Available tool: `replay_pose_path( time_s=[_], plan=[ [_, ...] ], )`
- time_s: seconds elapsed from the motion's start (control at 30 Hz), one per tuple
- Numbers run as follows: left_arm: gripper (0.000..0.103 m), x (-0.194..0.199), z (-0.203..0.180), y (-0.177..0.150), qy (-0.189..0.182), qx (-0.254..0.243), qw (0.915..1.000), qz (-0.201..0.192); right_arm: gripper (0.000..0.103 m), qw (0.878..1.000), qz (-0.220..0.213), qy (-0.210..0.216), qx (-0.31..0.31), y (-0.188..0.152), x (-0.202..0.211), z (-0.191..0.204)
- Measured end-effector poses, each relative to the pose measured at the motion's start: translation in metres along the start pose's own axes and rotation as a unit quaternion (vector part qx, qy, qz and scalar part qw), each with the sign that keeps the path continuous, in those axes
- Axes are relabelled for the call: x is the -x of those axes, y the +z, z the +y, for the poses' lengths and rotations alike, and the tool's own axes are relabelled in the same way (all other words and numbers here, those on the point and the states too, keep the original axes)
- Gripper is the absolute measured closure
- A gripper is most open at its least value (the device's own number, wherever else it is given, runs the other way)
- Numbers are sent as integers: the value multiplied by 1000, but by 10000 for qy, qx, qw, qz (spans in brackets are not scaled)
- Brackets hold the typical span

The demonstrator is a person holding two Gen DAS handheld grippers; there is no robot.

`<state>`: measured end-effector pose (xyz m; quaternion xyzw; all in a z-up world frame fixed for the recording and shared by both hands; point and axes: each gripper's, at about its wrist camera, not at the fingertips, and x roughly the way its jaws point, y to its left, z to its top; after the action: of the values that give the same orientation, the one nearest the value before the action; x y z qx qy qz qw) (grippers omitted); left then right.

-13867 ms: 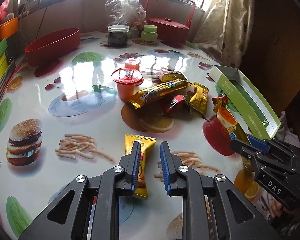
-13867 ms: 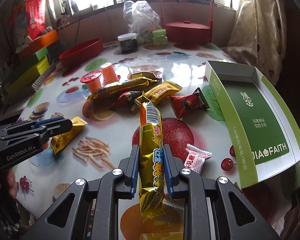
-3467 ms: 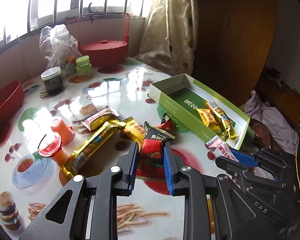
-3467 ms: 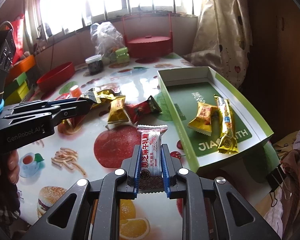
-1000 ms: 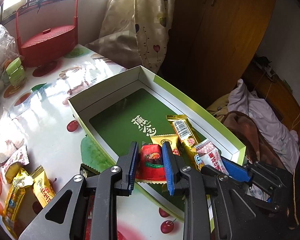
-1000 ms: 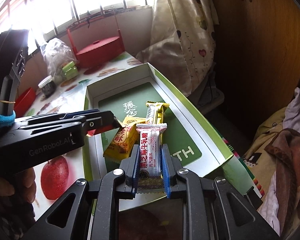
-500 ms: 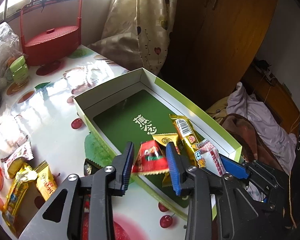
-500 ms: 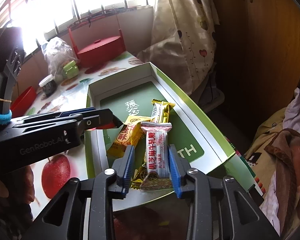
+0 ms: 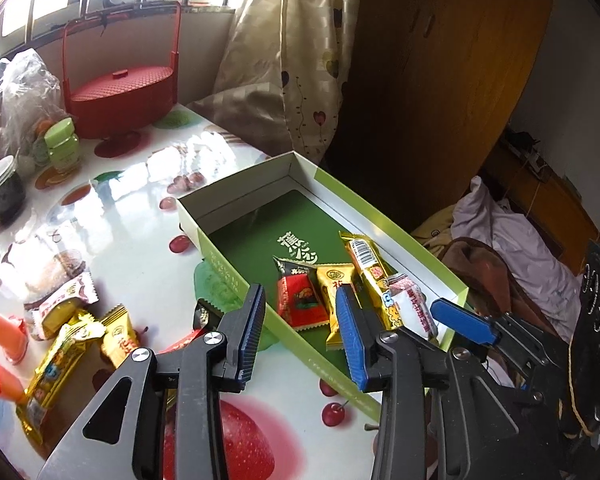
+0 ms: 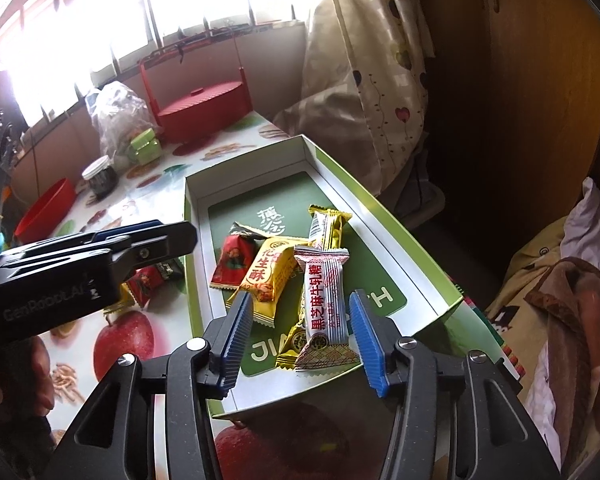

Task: Organize snacks
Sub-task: 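Lower both snacks into the green box and open both tools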

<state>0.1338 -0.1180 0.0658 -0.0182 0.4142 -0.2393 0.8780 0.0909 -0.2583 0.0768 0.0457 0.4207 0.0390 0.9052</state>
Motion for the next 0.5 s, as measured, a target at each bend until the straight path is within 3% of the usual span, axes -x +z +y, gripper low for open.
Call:
replay_pose_path(
  time_s=[0.2, 0.5],
  plan=[
    [58, 16, 1, -4, 67, -8, 9998, -163, 50, 10000, -84, 1, 27, 1, 9, 4],
    [57, 43, 10, -15, 356, 15, 9985, -406, 49, 9998, -176, 99, 96, 1, 19, 17]
  ],
)
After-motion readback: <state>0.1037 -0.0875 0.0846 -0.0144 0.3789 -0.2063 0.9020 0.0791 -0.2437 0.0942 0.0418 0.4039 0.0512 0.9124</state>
